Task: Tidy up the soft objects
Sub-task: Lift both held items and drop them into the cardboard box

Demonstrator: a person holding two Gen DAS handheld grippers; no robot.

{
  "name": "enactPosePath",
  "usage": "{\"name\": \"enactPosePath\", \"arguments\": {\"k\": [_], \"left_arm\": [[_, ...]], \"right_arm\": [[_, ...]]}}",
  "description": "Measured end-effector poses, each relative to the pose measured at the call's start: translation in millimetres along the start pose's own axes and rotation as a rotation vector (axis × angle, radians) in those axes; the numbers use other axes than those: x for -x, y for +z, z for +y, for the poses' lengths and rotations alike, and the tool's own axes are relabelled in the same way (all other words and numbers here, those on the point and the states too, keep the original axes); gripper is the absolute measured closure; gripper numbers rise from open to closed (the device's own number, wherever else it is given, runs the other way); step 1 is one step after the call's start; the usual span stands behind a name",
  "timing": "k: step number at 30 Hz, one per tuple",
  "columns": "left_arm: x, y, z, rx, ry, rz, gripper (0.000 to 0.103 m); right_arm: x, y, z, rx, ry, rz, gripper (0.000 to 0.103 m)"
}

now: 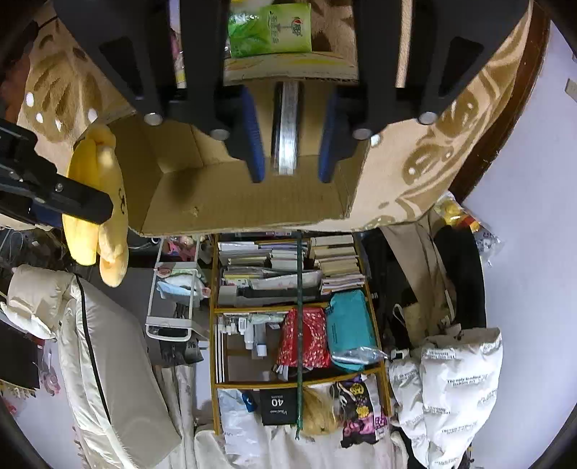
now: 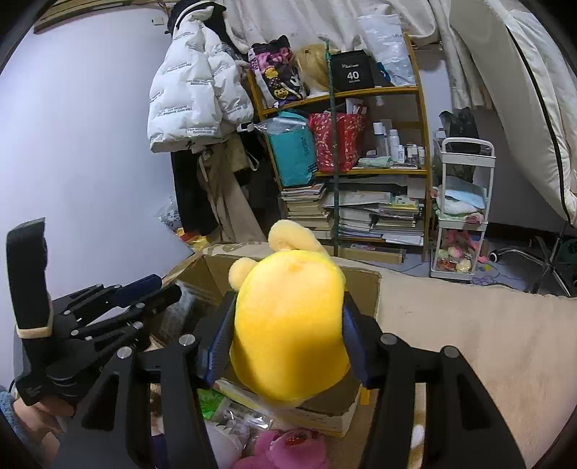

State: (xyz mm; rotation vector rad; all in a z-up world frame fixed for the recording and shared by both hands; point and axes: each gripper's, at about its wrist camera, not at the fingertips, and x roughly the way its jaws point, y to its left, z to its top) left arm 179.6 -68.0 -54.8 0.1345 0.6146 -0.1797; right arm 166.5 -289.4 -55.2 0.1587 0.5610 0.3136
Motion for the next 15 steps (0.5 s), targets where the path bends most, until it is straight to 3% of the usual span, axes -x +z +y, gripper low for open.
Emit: {"name": "enactPosePath", "arguments": {"k": [3, 7, 9, 11, 15], "left_arm": [[2, -2, 2, 0.013, 0.019, -0.006, 0.050], [7, 0, 4, 0.023, 0.034, -0.019, 0.043], [9, 0, 6, 0.030, 0.051, -0.018, 0.029], [13, -2, 7, 0.030, 0.070, -0.023, 0.028], [20, -3, 11, 0.040, 0.091, -0.016, 0.017]], "right_arm": [[1, -1, 0, -0.009, 0.001, -0.002, 0.035], [2, -1, -3, -0.028, 0.018, -0.005, 0.031], [3, -1, -4, -0.034, 0.018, -0.008, 0.027], [4, -1, -3, -0.036, 0.006, -0.007, 0.016], [8, -2, 1, -0.038, -0.006, -0.001, 0.009]]}}
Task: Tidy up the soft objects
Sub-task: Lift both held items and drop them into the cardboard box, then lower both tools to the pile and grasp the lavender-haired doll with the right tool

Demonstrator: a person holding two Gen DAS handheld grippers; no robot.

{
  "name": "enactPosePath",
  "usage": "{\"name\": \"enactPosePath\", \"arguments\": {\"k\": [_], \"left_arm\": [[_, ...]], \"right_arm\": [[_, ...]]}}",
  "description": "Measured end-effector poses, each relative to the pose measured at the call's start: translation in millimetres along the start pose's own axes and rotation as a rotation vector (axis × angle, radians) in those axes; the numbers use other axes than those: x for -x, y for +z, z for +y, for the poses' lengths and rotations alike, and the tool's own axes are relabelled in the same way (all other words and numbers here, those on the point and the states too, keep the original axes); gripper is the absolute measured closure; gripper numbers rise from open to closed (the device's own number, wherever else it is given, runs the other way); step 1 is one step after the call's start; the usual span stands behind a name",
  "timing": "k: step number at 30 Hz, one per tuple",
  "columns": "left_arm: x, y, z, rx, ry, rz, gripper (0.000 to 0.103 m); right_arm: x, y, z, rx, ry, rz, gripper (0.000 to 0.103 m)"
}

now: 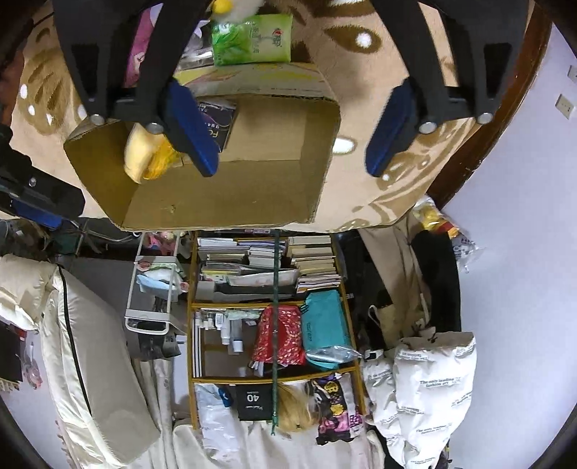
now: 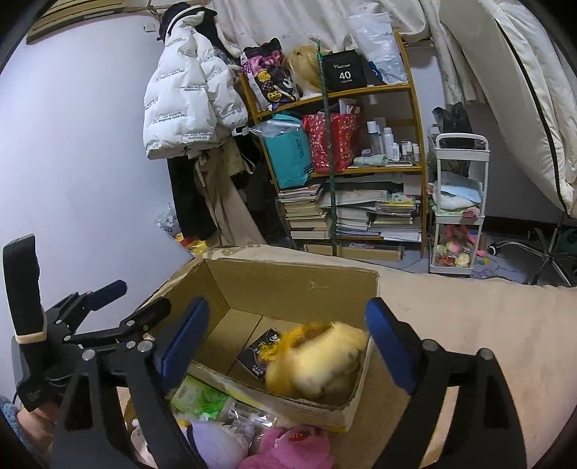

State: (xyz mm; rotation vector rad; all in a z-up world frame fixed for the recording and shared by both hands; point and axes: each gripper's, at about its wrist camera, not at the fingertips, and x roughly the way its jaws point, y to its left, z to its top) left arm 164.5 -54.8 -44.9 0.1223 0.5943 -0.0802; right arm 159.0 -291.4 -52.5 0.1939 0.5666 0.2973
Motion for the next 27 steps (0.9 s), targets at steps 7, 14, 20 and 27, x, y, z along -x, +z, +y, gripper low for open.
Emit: {"name": "enactPosePath", "arguments": {"k": [7, 14, 20, 27], "left_arm": [[19, -3, 4, 0.015, 0.003, 0.029, 0.007], [47, -13, 10, 0.030, -0.025, 0.078, 0.005], [72, -24, 16, 0.049, -0.017, 0.115, 0.005], [90, -40, 27, 0.106, -0.056, 0.180, 0.005]], "right_arm": [[20, -2, 12, 0.009, -0.014, -0.011, 0.000], [42, -11, 18, -0.020, -0.027, 0.004, 0.000], [61, -21, 23, -0.069, -0.034, 0.019, 0.000], [72, -31, 32, -0.051, -0.029, 0.055, 0.000]]}}
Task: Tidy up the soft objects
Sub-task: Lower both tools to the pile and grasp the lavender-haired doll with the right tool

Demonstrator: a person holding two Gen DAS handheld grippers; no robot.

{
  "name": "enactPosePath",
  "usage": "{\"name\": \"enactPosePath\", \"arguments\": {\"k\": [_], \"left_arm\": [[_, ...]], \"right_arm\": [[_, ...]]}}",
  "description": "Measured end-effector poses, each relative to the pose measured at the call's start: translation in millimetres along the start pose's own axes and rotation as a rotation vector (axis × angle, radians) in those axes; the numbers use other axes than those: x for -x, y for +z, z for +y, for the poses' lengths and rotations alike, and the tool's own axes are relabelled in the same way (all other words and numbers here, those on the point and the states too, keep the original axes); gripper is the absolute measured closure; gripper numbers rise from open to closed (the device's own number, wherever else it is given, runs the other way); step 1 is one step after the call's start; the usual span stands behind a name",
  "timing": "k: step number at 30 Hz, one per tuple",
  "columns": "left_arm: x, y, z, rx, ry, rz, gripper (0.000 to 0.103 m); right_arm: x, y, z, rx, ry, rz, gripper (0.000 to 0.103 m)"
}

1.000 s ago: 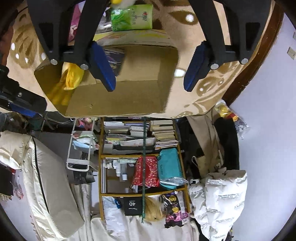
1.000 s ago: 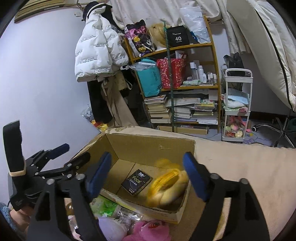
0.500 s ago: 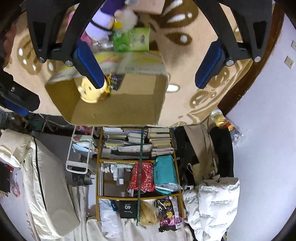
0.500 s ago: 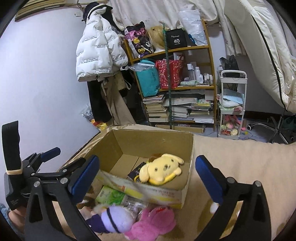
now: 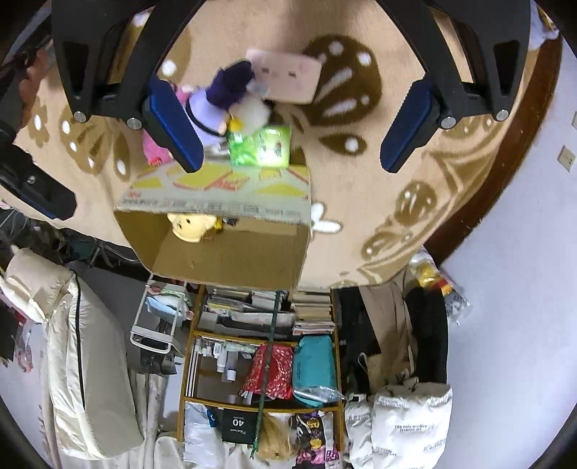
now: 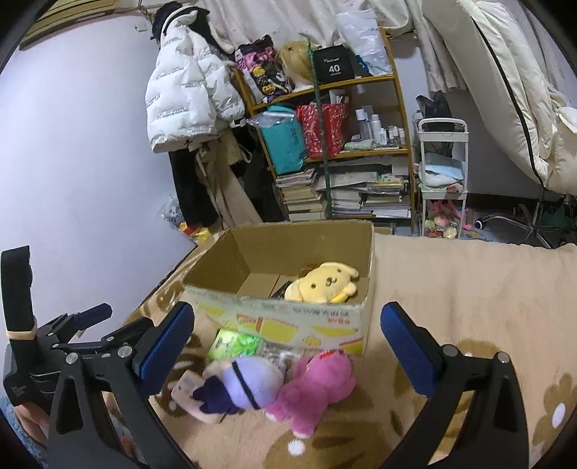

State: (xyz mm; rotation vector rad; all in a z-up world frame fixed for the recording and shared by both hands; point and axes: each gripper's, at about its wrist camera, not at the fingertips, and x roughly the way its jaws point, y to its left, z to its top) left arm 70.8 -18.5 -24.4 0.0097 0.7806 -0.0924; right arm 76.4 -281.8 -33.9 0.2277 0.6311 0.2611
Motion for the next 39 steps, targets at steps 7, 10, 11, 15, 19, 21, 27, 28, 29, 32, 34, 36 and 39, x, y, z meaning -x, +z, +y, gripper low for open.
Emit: {"name": "enactPosePath", "arguments": {"k": [7, 10, 11, 15, 19, 21, 27, 28, 29, 32, 34, 36, 39], "left_arm": [[15, -15, 4, 0.000, 0.016, 0.033, 0.005], [12, -19, 6, 0.004, 0.025, 0.068, 0.005], [10, -21, 7, 0.003, 0.029, 0.081, 0.005], [2, -24, 9, 0.008, 0.031, 0.123, 0.005], [-13, -29, 11, 0.013, 0.032, 0.183, 0.005], [-21, -30, 10, 0.015, 0.030, 0.213, 0.005], [-45, -36, 11, 0.030, 0.036, 0.288, 0.005], [-49, -37, 12, 0.038, 0.035, 0.304, 0.005], [-52, -38, 14, 0.044, 0.031, 0.318, 0.005], [-63, -42, 18, 0.069, 0.014, 0.373, 0.005], [-68, -44, 18, 0.069, 0.017, 0.397, 0.005], [-74, -46, 17, 0.070, 0.010, 0.418, 0.005], [-81, -49, 15, 0.069, 0.005, 0.443, 0.005]], "right_arm": [[6, -16, 15, 0.048, 0.010, 0.040, 0.000], [6, -21, 19, 0.052, 0.018, 0.052, 0.000], [7, -23, 20, 0.055, 0.022, 0.058, 0.000], [5, -26, 22, 0.057, 0.025, 0.072, 0.000], [-6, -27, 18, 0.030, 0.033, 0.099, 0.000], [-15, -28, 16, 0.004, 0.047, 0.117, 0.000], [-41, -31, 20, -0.008, 0.062, 0.160, 0.000], [-47, -32, 21, -0.006, 0.065, 0.173, 0.000], [-51, -33, 22, -0.006, 0.067, 0.181, 0.000], [-66, -35, 24, -0.007, 0.073, 0.211, 0.000], [-77, -38, 26, -0.004, 0.070, 0.236, 0.000], [-86, -41, 26, -0.004, 0.072, 0.256, 0.000], [-100, -45, 27, -0.011, 0.083, 0.295, 0.001]]}}
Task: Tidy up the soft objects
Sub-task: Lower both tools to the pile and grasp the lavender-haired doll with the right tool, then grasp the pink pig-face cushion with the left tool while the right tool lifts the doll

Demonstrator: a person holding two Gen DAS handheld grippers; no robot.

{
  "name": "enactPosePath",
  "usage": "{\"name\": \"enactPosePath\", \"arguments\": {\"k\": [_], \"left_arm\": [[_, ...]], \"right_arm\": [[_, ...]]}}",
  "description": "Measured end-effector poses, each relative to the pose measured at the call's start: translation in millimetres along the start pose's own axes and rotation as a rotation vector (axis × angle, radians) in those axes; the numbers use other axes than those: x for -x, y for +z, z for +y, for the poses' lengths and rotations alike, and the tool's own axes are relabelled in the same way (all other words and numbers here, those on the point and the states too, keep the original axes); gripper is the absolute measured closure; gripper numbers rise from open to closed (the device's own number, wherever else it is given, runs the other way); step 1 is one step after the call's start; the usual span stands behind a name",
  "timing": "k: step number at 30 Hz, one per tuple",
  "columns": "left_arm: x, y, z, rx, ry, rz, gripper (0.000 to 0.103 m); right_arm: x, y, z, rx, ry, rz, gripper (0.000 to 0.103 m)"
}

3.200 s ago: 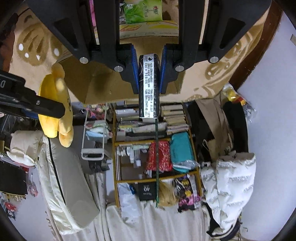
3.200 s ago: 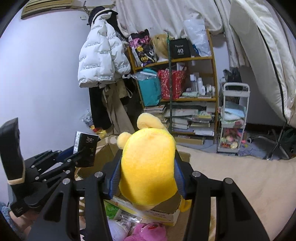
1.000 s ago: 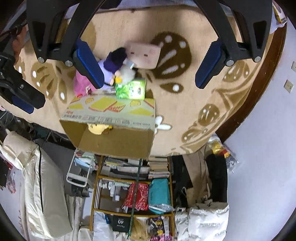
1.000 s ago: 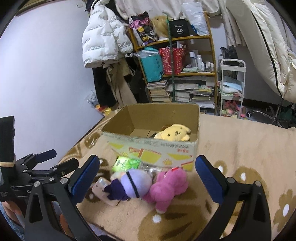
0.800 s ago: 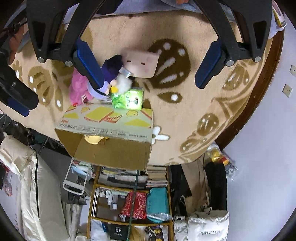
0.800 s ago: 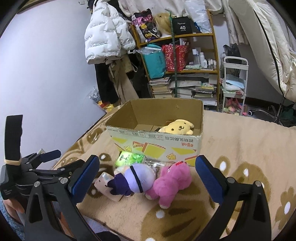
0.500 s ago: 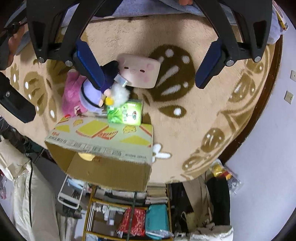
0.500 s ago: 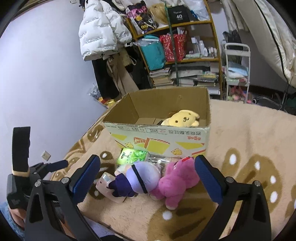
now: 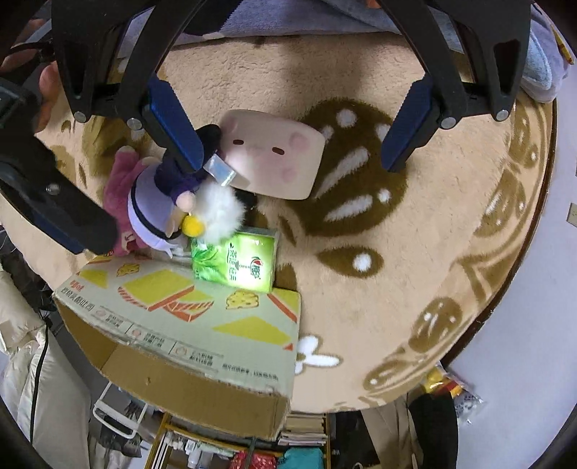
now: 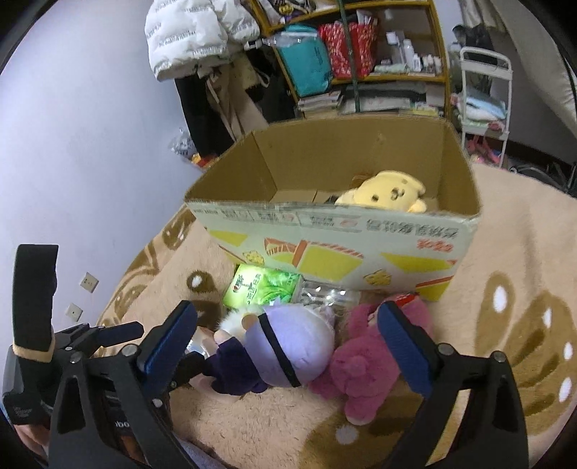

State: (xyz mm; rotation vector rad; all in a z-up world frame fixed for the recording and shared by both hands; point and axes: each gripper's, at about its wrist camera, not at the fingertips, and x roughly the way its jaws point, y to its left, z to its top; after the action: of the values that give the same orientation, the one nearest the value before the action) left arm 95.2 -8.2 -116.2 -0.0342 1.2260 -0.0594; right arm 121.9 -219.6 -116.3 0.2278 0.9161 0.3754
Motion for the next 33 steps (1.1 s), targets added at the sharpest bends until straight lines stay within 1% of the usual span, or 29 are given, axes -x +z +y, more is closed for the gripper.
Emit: {"name": "enactPosePath", "arguments": {"k": [2, 4, 8, 11, 12, 14, 16, 21, 23, 27, 33], "left_arm": [[-4, 1, 0, 0.003, -0.011, 0.015, 0.005], [-7, 1, 3, 0.023, -0.038, 0.026, 0.005], [-14, 0, 9, 0.080, -0.094, 0.055, 0.005], [-17, 1, 10, 0.099, -0.120, 0.067, 0.005], [-17, 0, 10, 0.097, -0.123, 0.068, 0.005], [-16, -1, 7, 0.084, -0.120, 0.066, 0.005], [-16, -1, 4, 0.066, -0.130, 0.069, 0.005], [-17, -3, -4, 0.028, -0.130, 0.078, 0.005], [-16, -4, -5, 0.024, -0.132, 0.082, 0.005], [-19, -6, -7, 0.010, -0.141, 0.107, 0.005], [-22, -7, -8, 0.001, -0.153, 0.120, 0.005]], "right_arm": [[-10, 0, -2, -0.025, 0.022, 0.031, 0.003], [-16, -2, -4, -0.042, 0.041, 0.049, 0.003], [-27, -4, -4, -0.041, 0.035, 0.082, 0.011], [-37, -6, -8, -0.068, 0.048, 0.119, 0.014], [-40, -7, -9, -0.074, 0.050, 0.129, 0.015], [-46, -9, -11, -0.091, 0.062, 0.151, 0.022], [-51, -11, -13, -0.102, 0.062, 0.174, 0.023], [-55, -12, -11, -0.087, 0.044, 0.188, 0.029], [-57, -14, -9, -0.076, 0.031, 0.193, 0.033], [-58, -15, -7, -0.059, 0.019, 0.195, 0.035], [-53, -13, -13, -0.071, 0.024, 0.188, 0.037]]}}
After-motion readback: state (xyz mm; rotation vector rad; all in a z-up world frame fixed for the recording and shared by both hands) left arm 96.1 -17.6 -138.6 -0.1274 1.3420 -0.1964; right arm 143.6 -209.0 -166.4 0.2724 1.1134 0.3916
